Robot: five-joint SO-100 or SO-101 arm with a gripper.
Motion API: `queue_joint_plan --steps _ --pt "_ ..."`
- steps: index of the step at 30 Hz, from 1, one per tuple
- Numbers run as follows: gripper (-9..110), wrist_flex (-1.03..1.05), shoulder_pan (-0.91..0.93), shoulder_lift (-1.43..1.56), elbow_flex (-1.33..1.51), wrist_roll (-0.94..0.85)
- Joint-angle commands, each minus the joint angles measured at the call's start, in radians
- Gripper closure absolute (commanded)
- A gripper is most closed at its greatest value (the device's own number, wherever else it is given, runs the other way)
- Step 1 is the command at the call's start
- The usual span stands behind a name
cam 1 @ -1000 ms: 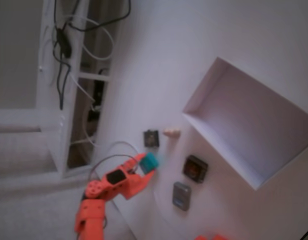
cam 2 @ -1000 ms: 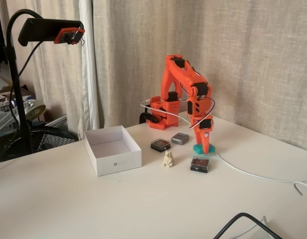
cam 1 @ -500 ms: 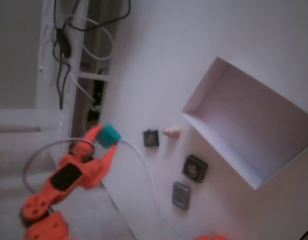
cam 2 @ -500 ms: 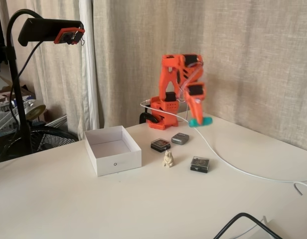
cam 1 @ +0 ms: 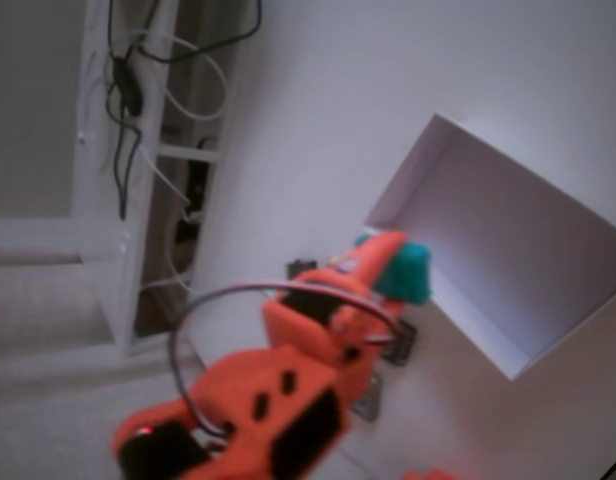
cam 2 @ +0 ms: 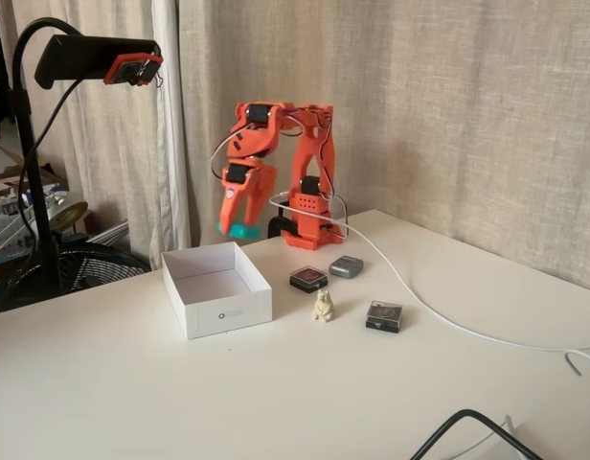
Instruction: Grasp the green cube and put it in the bin.
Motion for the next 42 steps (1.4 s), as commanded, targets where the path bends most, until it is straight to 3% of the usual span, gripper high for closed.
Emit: queue_joint_plan --steps 1,16,17,19,20,30,35,42 --pt "97 -0.075 0.046 0.037 0.020 -0.003" --pt "97 -0.219 0.110 -0.018 0.032 -0.006" --pt "92 -0.241 0.110 -0.018 0.037 -0.006" --pt "56 -0.295 0.110 -0.018 0.046 -0.009" --pt "45 -0.311 0.110 -0.018 0.049 -0.009" --pt "44 -0.319 0.051 0.006 0.044 -0.002" --pt "44 -0.310 -0.130 0.129 0.072 -0.002" --pt "44 -0.192 -0.678 0.385 0.094 0.000"
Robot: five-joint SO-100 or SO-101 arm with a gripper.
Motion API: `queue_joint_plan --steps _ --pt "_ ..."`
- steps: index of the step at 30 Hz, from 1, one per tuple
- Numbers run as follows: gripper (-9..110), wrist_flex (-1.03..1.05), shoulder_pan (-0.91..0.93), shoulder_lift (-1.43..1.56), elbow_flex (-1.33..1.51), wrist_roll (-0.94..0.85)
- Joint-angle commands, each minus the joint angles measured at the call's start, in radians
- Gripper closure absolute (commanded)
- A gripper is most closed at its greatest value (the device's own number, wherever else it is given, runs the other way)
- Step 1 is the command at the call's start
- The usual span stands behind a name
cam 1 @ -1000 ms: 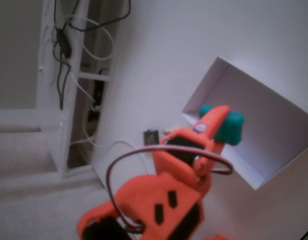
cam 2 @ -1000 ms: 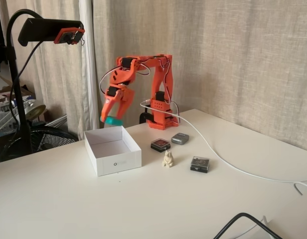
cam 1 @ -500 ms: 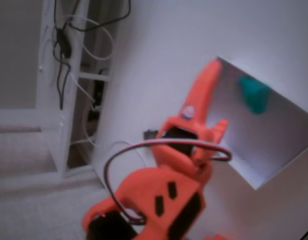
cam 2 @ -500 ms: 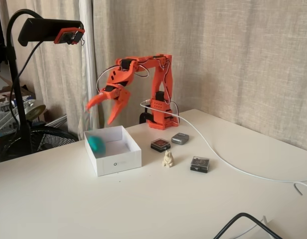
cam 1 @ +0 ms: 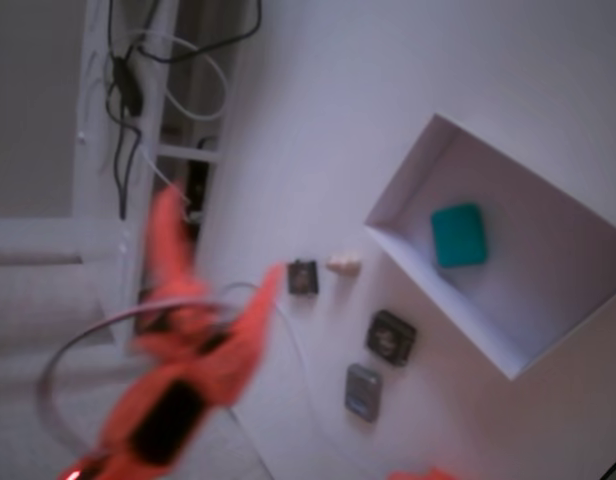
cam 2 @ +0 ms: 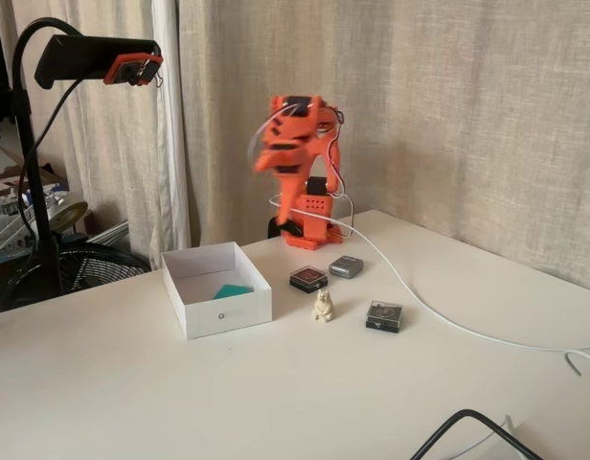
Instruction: Grasp the green cube and put it in the bin.
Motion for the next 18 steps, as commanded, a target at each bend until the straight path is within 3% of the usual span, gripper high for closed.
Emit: queue_joint_plan --steps 1,7,14,18 --pt "44 0.011 -0.330 0.167 0.015 0.002" --pt "44 -0.041 -0.773 0.443 0.198 0.002" --pt "44 -0.061 -0.870 0.802 0.594 0.000" --pt "44 0.028 -0.865 0.976 0.782 -0.005"
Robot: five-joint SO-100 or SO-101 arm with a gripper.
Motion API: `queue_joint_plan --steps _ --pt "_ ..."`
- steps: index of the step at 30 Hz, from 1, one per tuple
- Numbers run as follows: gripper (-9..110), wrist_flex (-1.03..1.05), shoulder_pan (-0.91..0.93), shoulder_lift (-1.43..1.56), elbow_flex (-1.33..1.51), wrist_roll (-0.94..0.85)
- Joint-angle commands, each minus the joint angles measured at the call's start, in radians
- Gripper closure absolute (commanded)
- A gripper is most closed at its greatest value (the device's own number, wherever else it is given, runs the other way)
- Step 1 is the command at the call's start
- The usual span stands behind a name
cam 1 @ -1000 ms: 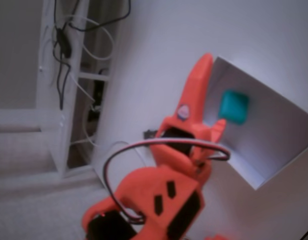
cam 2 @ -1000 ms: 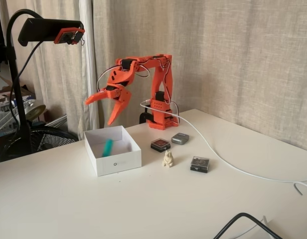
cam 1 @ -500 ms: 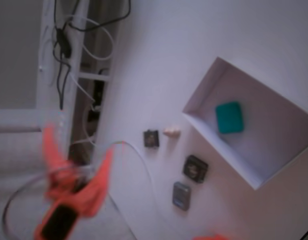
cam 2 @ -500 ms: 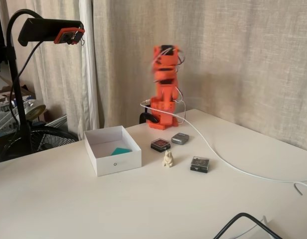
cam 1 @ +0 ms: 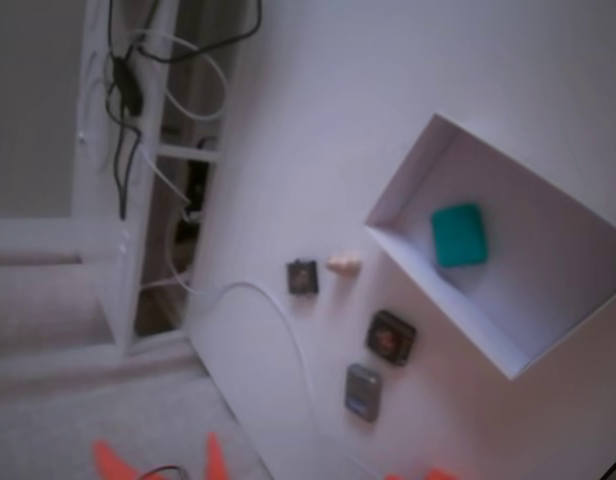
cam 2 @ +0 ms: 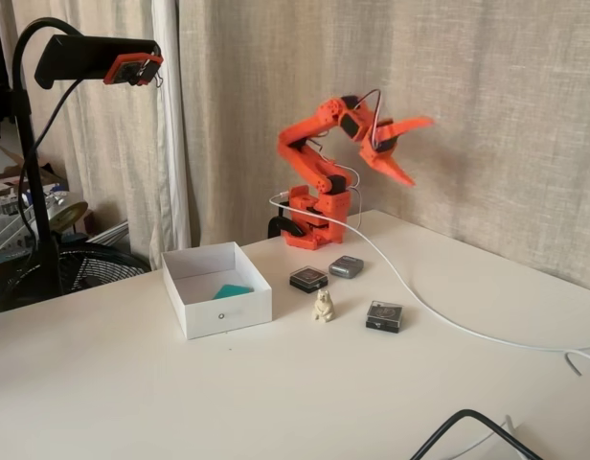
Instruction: Grasp the green cube and put it in the bin.
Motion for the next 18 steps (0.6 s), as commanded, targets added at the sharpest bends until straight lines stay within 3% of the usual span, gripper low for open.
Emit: queue_joint_plan --steps 1,8,15,17,18 --pt "44 0.069 0.002 0.161 0.144 -0.006" --pt "44 0.115 0.023 0.485 0.403 -0.017" --pt "45 0.187 0.026 0.486 0.476 -0.017" --pt "61 0.179 0.025 0.486 0.499 -0.017" --pt "62 0.176 0.026 0.486 0.511 -0.017"
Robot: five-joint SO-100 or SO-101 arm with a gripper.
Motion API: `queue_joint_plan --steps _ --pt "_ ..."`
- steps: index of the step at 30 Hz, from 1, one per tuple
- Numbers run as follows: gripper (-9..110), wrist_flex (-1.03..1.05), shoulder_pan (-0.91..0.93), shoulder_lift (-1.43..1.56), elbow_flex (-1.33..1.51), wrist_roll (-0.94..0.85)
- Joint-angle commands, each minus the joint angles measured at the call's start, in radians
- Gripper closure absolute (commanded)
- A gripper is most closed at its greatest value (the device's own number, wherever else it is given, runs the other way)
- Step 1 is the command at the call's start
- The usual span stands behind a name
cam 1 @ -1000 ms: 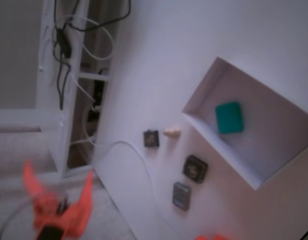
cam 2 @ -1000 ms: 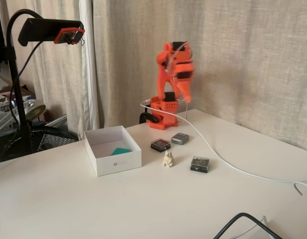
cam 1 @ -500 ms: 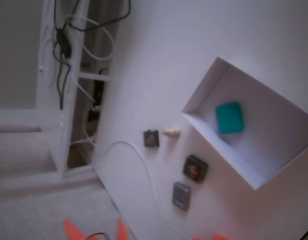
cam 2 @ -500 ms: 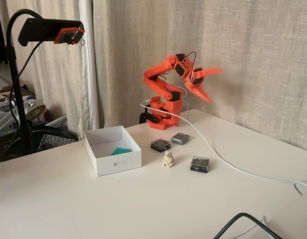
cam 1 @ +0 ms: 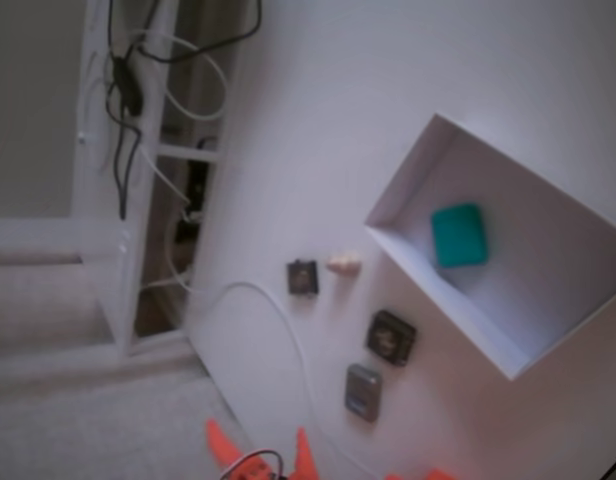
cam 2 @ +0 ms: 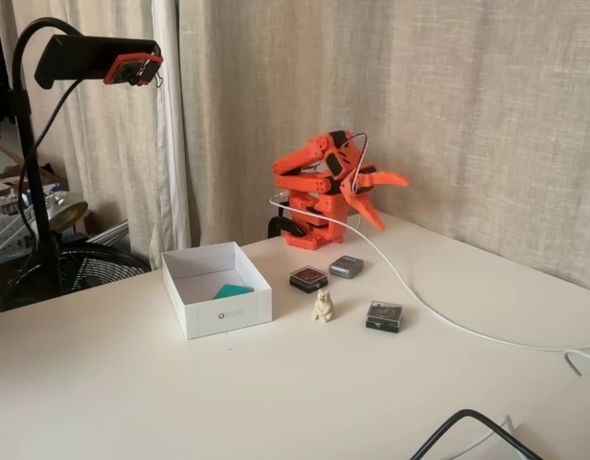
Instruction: Grasp the green cube and put it in the bin.
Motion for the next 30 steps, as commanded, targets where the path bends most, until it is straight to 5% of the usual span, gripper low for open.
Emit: queue_joint_plan --steps 1,8,30 --pt "68 -0.011 0.003 0.011 0.026 0.002" --pt "110 -0.035 0.006 0.011 0.083 0.002" --pt "110 -0.035 0.011 0.011 0.083 0.009"
